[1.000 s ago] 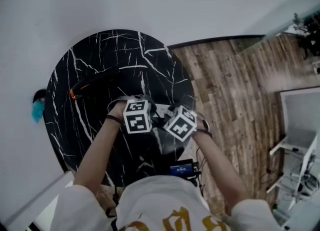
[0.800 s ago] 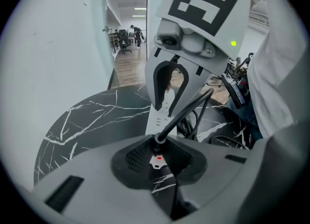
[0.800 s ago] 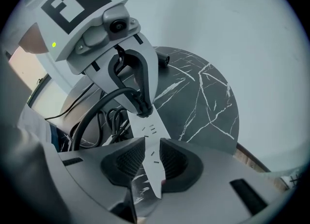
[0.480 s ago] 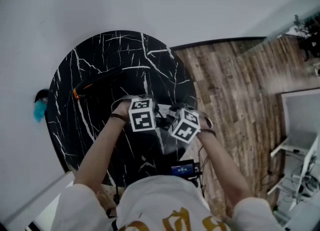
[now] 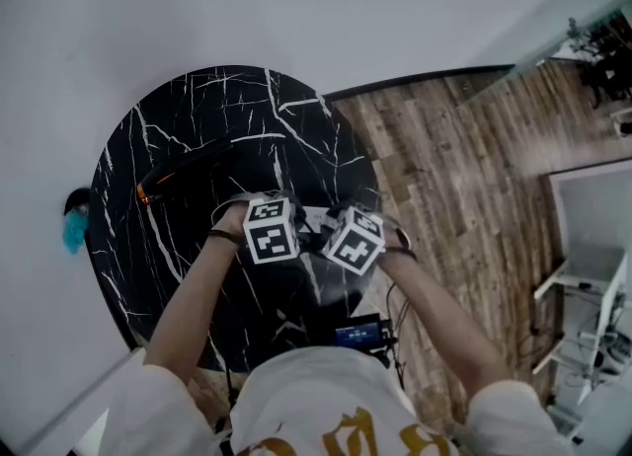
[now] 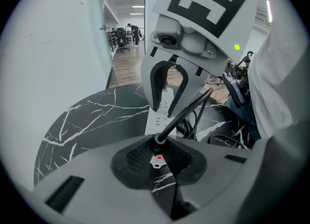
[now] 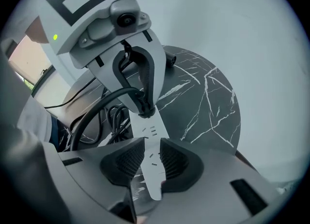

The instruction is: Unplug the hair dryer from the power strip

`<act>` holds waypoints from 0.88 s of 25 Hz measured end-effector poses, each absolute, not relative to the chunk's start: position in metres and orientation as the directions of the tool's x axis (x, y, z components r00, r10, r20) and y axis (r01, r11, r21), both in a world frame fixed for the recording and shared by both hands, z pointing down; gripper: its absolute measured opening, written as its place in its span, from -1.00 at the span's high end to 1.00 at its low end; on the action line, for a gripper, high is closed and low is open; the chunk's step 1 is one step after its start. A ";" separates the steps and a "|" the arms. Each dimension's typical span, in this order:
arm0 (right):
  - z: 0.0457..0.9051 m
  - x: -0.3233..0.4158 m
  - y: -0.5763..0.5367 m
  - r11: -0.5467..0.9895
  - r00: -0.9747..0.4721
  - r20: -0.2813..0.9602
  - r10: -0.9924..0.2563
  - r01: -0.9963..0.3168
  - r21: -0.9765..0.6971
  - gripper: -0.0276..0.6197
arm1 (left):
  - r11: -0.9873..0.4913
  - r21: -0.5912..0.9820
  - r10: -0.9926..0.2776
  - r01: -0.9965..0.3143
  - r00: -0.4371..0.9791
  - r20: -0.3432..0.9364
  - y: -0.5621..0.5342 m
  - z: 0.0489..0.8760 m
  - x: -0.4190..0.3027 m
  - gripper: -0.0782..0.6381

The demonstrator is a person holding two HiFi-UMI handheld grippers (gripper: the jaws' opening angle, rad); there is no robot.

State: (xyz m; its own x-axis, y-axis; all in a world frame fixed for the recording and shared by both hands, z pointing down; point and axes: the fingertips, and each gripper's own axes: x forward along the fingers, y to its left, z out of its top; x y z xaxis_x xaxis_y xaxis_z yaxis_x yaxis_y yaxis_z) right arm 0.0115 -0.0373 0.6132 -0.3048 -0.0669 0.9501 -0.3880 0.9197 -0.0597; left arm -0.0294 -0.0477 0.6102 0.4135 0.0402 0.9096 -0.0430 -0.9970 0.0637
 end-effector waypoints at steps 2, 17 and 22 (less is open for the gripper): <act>0.613 0.013 -0.038 0.918 -0.305 0.949 -0.074 -0.392 -0.054 0.62 | -0.991 0.125 0.093 -0.051 0.411 0.907 -0.047 0.610 -0.029 0.63; 0.615 0.012 -0.033 0.927 -0.251 0.967 -0.034 -0.370 -0.064 0.62 | -0.974 0.200 0.138 -0.105 0.427 0.894 -0.054 0.601 -0.028 0.62; 0.616 0.012 -0.035 0.903 -0.247 0.969 -0.018 -0.421 -0.090 0.62 | -0.994 0.078 0.050 -0.078 0.315 0.948 -0.046 0.609 -0.030 0.64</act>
State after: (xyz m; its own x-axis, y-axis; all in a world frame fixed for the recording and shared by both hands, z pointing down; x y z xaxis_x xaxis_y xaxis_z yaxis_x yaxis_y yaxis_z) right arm 0.0118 -0.0348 0.6161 -0.2468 -0.0183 0.9689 -0.4208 0.9027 -0.0901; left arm -0.0300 -0.0460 0.6089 0.3150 0.0500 0.9478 -0.0775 -0.9939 0.0782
